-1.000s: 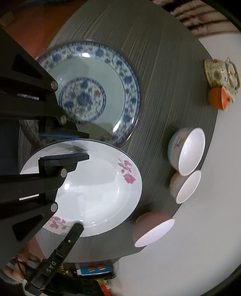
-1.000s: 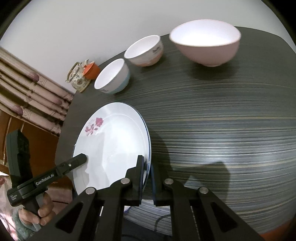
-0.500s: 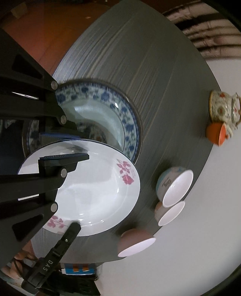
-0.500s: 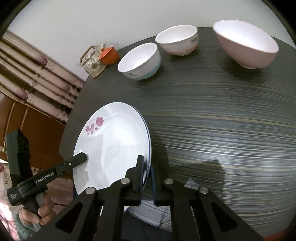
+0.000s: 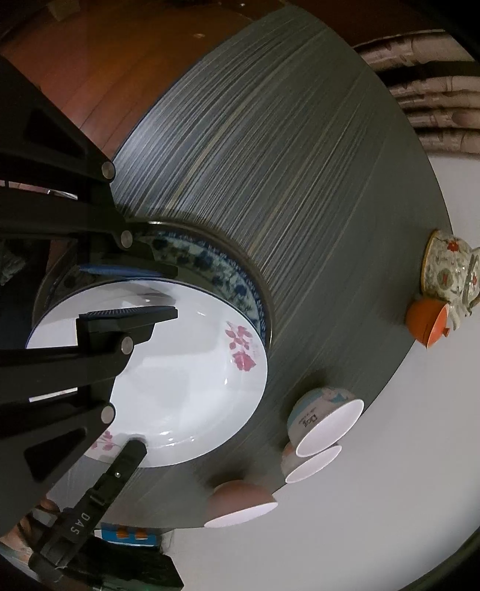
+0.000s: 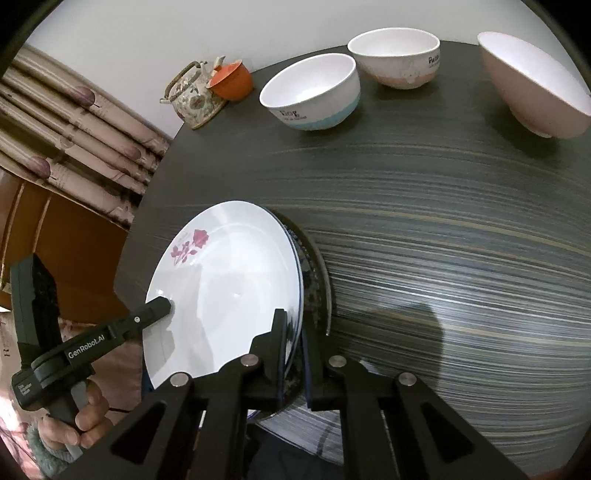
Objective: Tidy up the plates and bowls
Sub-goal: 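Lower the pink-flowered plate onto the blue-and-white plate stack with both tools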
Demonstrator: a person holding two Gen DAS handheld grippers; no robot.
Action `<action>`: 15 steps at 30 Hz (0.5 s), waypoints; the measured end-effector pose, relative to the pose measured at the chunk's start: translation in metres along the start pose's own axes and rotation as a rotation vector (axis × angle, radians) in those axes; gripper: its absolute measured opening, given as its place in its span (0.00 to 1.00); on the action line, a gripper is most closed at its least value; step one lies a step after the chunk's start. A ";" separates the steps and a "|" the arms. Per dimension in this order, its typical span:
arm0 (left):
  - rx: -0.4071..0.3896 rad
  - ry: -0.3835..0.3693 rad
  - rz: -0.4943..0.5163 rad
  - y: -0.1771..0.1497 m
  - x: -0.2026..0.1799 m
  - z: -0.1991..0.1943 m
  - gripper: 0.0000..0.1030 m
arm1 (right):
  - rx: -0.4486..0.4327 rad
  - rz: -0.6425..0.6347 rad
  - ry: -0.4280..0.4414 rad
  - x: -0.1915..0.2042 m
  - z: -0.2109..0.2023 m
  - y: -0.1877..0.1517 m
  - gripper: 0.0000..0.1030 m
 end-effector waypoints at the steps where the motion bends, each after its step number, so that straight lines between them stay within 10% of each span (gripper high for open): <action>1: 0.000 0.003 -0.003 0.000 0.001 0.001 0.11 | 0.003 0.001 0.000 0.000 0.001 -0.001 0.07; 15: 0.023 0.031 -0.022 0.000 0.012 0.010 0.11 | 0.032 0.015 -0.009 -0.005 0.008 -0.012 0.08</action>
Point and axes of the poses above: each gripper's, at about its wrist camera, not at the fingertips, and z roughly the way its jaws point, x to its left, y to its top, the point moved 3 cm from there along z, roughly the way its jaws point, and after that the axes turned 9 degrees about -x, right-handed, at the moved point
